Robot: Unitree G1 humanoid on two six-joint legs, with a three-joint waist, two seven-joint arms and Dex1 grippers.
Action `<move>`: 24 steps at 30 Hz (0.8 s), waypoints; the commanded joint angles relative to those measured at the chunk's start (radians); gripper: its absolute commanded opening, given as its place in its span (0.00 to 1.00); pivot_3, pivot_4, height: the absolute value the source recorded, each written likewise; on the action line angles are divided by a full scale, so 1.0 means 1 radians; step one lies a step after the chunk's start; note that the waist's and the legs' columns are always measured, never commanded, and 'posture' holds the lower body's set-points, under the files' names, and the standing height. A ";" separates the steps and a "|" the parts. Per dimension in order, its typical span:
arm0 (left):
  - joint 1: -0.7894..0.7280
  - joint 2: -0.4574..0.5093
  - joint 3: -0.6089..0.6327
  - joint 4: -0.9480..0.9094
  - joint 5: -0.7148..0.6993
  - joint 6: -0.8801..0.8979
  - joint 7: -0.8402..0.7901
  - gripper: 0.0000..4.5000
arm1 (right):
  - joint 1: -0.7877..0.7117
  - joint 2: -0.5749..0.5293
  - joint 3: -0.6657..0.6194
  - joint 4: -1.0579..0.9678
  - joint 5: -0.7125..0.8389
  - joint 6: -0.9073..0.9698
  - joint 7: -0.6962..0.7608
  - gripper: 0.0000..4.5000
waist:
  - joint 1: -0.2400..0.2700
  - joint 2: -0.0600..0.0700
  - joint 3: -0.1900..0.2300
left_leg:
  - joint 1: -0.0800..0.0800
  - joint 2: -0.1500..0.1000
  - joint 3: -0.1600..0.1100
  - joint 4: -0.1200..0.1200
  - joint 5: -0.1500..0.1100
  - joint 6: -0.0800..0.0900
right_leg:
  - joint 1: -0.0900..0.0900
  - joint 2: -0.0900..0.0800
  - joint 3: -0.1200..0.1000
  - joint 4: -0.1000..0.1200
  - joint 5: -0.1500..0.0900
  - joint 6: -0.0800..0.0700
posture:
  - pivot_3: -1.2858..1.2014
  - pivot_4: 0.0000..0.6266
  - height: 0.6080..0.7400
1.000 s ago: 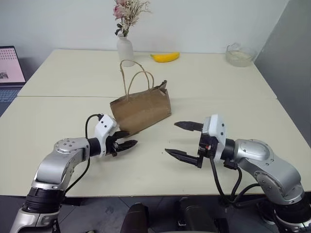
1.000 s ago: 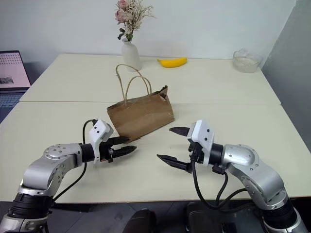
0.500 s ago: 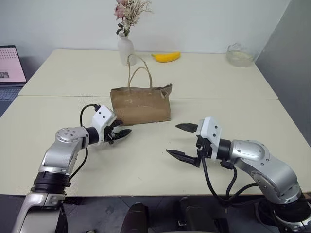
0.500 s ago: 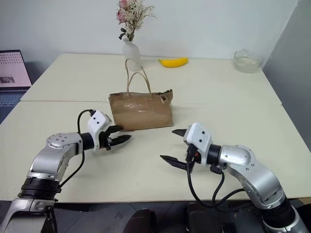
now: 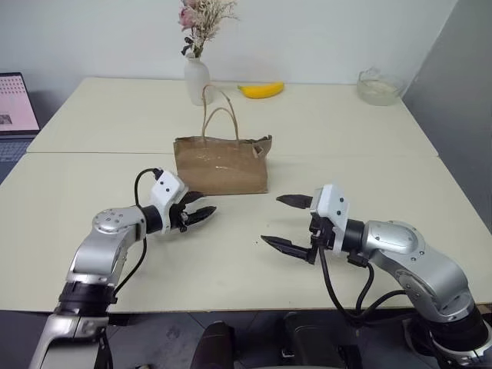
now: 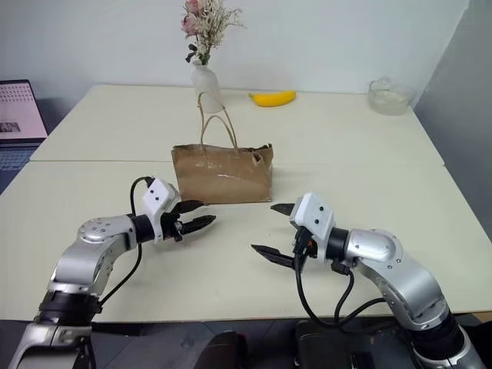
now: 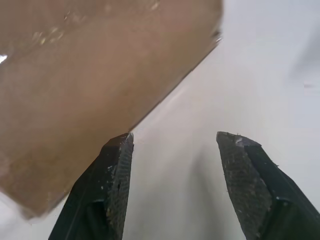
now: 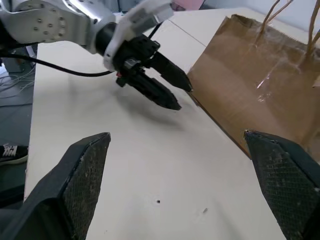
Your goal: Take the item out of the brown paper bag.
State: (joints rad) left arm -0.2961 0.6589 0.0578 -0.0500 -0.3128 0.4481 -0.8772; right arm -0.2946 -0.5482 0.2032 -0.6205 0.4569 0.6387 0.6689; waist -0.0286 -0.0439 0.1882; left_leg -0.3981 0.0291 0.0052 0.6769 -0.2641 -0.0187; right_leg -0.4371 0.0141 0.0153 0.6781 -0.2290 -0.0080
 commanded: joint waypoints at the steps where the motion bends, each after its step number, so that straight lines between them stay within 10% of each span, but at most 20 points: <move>1: 0.030 0.001 0.106 -0.162 -0.059 0.058 0.079 0.62 | -0.017 0.019 -0.043 -0.009 0.018 -0.028 -0.005 1.00 | 0.000 0.000 0.000 | 0.000 0.000 0.000 0.000 0.000 0.000 | 0.000 0.000 0.000 0.000 0.000 0.000 | 0.52 0.24 1.00; 15: 0.331 -0.018 0.365 -0.628 -0.216 0.204 0.260 0.62 | -0.124 0.107 -0.054 0.146 -0.024 -0.125 -0.006 1.00 | -0.002 0.000 0.000 | 0.001 0.000 0.000 0.000 0.000 0.000 | 0.000 0.000 0.000 0.000 0.000 0.000 | 0.52 0.24 1.00; 19: 0.432 -0.023 0.464 -0.769 -0.312 0.256 0.293 0.80 | -0.229 0.135 -0.059 0.290 -0.037 -0.160 0.016 1.00 | -0.002 0.000 0.000 | 0.001 0.000 0.000 0.000 0.000 0.000 | 0.000 0.000 0.000 0.000 0.000 0.000 | 0.52 0.24 1.00; 24: 0.526 -0.053 0.525 -0.876 -0.383 0.276 0.363 1.00 | -0.451 0.167 -0.053 0.599 -0.119 -0.267 0.054 0.72 | -0.004 0.001 0.000 | 0.002 -0.001 0.002 0.000 0.000 0.000 | 0.001 0.000 0.001 0.000 0.000 -0.001 | 0.52 0.24 1.00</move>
State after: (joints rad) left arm 0.2334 0.6083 0.5522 -0.8796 -0.6699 0.7237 -0.5468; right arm -0.6902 -0.3912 0.1714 -0.0756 0.3601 0.4303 0.7044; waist -0.0325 -0.0432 0.1886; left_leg -0.3960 0.0289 0.0068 0.6767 -0.2641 -0.0187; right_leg -0.4366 0.0145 0.0165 0.6784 -0.2289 -0.0088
